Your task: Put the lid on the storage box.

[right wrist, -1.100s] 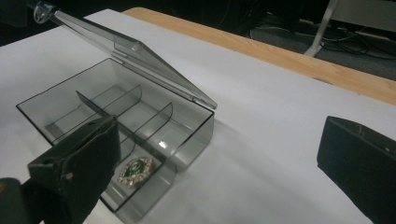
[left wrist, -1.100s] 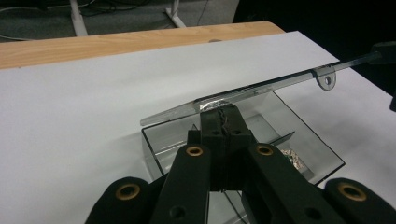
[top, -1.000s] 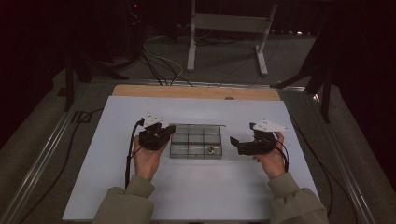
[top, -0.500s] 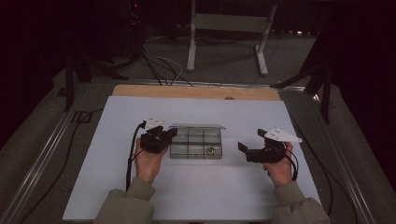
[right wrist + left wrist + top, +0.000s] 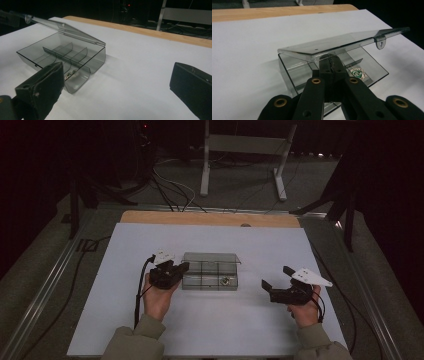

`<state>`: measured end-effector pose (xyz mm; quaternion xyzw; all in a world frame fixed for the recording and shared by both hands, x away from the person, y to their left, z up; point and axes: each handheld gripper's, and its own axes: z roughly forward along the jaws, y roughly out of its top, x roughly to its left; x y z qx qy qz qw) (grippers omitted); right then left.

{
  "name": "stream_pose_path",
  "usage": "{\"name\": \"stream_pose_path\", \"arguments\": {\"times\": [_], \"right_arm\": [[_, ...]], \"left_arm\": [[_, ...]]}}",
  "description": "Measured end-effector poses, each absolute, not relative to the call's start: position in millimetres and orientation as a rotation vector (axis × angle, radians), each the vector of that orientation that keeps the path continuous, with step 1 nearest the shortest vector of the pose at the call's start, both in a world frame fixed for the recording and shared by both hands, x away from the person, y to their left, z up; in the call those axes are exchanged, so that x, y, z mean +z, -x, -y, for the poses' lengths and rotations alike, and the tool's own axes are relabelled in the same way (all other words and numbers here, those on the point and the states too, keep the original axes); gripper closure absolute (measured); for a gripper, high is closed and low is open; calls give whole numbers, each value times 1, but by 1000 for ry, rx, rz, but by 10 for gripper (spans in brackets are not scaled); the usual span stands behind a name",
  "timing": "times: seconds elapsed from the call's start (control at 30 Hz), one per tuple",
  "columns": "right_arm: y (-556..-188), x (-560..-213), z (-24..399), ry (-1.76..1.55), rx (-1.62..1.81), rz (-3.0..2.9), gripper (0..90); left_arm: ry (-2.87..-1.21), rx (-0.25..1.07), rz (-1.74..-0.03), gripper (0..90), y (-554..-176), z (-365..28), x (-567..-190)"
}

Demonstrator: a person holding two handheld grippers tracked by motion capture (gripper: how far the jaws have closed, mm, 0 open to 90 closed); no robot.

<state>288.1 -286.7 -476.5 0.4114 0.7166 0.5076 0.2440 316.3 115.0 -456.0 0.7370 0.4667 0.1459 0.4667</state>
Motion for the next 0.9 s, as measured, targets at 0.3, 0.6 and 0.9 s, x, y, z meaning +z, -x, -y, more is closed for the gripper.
{"name": "stream_pose_path", "arguments": {"times": [0.3,0.6,0.9], "right_arm": [[-281,-477,289,-1117,1385,-1935,2],[-281,-477,289,-1114,1389,-1927,4],[-283,-480,264,-1080,1361,-2038,68]], "left_arm": [[-1823,349,-1151,900,-308,-118,-466],[-1842,332,-1168,900,-303,-118,-481],[-1862,324,-1173,900,-300,-117,-490]]}}
